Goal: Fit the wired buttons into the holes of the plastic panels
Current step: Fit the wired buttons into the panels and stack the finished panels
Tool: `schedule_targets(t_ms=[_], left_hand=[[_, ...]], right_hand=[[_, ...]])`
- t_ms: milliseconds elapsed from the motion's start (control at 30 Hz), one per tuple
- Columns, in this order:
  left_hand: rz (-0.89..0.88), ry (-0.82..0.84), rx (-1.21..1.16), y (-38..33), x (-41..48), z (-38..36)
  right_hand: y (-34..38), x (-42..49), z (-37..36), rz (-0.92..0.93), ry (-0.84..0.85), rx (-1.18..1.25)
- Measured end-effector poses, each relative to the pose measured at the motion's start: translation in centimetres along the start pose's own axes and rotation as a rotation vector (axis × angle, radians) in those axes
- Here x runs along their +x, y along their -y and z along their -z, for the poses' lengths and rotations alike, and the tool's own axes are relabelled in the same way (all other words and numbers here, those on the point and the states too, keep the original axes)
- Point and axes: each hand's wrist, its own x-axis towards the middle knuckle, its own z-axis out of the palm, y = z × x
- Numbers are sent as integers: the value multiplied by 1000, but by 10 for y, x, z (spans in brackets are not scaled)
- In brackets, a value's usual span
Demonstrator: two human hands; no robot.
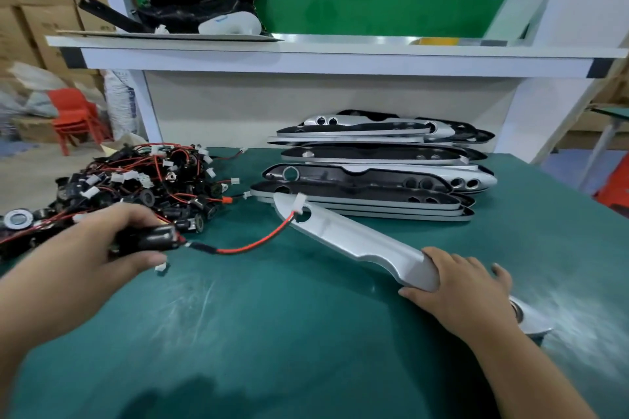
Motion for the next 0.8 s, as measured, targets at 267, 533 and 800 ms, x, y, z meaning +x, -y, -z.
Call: schedule_targets(t_ms=[267,533,800], left_hand=[[81,102,-20,-51,12,-25],[28,51,-44,-47,4,-6],[38,13,-76,-57,9,-6]], right_hand=[[0,-10,2,65,-82,-25],[1,-13,3,70,-95,-11],[3,-14,4,108,-138,10]])
